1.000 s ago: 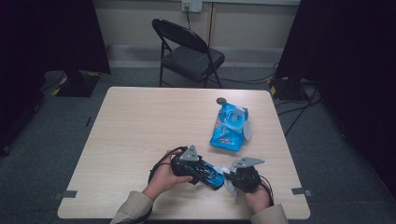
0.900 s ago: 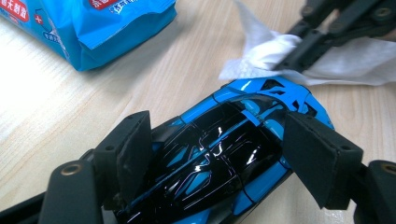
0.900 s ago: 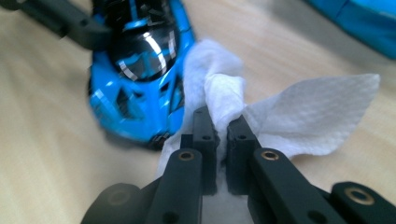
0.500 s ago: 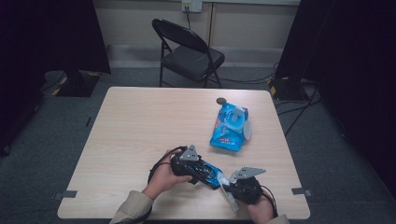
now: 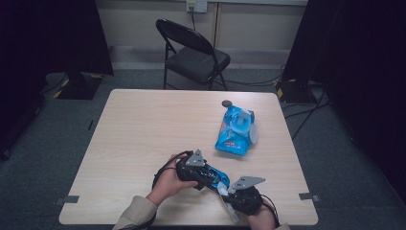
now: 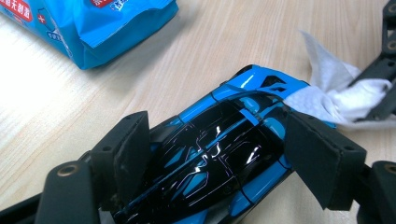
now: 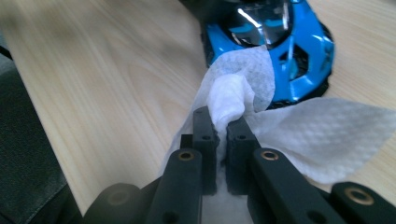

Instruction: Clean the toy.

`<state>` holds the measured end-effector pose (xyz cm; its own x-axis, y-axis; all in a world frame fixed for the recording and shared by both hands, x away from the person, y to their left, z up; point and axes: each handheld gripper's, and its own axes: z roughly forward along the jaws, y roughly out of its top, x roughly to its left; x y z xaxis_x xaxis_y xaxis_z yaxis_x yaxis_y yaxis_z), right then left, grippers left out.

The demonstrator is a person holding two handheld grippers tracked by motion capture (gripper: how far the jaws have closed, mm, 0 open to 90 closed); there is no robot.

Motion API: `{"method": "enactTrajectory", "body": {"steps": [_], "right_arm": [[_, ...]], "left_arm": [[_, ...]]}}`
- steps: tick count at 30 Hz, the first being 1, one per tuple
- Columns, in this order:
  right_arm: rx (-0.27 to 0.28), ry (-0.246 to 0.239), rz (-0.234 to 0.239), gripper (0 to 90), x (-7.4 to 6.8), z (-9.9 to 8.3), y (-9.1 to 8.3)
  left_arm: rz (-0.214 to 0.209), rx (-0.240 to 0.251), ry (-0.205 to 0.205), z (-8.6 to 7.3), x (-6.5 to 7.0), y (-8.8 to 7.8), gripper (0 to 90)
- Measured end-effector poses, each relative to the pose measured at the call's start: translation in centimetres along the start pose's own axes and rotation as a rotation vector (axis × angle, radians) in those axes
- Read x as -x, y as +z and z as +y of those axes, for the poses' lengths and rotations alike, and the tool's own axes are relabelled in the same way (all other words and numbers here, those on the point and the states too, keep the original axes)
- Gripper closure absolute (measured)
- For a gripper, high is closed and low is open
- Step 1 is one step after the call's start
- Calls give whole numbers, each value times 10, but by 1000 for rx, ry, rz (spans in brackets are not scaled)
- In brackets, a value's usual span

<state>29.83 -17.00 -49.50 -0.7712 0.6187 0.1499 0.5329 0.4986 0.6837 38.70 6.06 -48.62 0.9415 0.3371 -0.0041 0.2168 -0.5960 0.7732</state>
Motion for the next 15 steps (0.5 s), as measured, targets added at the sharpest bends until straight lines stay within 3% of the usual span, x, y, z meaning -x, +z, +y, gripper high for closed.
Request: {"method": "enactTrajectory", "body": {"steps": [6, 7, 10, 11, 14, 15], "right_arm": [[-3, -18, 32, 856, -6, 2, 4], [-1, -22, 62, 856, -7, 4, 4], [26, -17, 64, 856, -7, 9, -1], [66, -8, 55, 856, -3, 13, -11], [100, 10, 29, 856, 4, 16, -21], [122, 18, -10, 856, 12, 17, -29]], "left_arm": [[-1, 2, 1, 0, 0, 0, 231], [-2, 3, -4, 0, 0, 0, 231], [-1, 1, -2, 0, 0, 0, 231], [-2, 0, -1, 0, 0, 0, 231], [-4, -1, -1, 1, 0, 1, 232], [-5, 1, 0, 0, -1, 0, 233]]}}
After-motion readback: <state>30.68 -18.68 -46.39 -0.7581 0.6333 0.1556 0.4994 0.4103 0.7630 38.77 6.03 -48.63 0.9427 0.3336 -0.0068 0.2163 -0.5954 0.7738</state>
